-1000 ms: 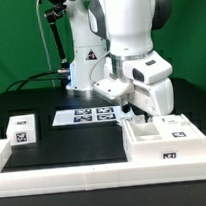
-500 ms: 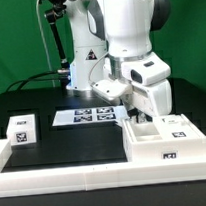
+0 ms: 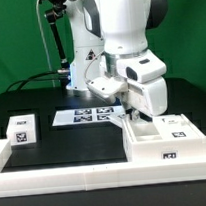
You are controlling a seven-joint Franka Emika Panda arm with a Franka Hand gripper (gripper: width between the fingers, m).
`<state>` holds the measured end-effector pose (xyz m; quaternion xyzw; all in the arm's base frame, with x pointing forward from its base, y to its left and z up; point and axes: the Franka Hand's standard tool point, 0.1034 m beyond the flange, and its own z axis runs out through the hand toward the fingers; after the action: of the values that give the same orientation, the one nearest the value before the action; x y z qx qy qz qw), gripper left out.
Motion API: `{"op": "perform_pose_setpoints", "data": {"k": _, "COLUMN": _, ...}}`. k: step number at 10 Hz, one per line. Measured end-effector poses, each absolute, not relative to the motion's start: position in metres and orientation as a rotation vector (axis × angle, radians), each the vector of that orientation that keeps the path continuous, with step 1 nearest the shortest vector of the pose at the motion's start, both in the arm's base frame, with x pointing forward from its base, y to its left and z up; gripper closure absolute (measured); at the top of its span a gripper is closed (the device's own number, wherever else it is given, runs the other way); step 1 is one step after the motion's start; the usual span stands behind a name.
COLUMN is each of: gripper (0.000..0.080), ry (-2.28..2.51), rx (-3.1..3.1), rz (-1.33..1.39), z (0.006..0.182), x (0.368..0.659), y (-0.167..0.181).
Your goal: Assemble cabinet
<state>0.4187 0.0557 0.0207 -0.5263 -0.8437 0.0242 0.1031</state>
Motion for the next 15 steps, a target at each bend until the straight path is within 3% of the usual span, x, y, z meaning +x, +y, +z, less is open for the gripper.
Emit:
{"op": "perform_pose_setpoints", "data": {"k": 3, "gripper": 0.0728, "ry": -2.473, "rx": -1.576, "rz": 0.077, "z": 0.02, "x": 0.417, "y": 0.055}}
{"op": "perform_pose_setpoints", "data": {"k": 6, "gripper": 0.0728, "ry": -2.351, "rx": -1.81, "rz": 0.122, "z": 0.038, "x": 0.404, "y": 0.045}}
{"op": "perform_pose_setpoints", "data": {"k": 10, "gripper": 0.0728, "ry": -2.261, "rx": -1.934, "rz": 0.158, "z": 0.057, "x": 0.412, "y": 0.035}}
{"op": "perform_pose_setpoints", "data": {"k": 13, "gripper": 0.0728, "ry": -2.25, "rx": -1.938, "rz": 0.165, "z": 0.054, "x": 0.41, "y": 0.036}}
{"op": "perform_pose_setpoints", "data": {"k": 15, "gripper": 0.0728, "ry": -2.242, "rx": -1.961, "rz": 0.169, "z": 0.062, "x": 0.416, "y": 0.036}}
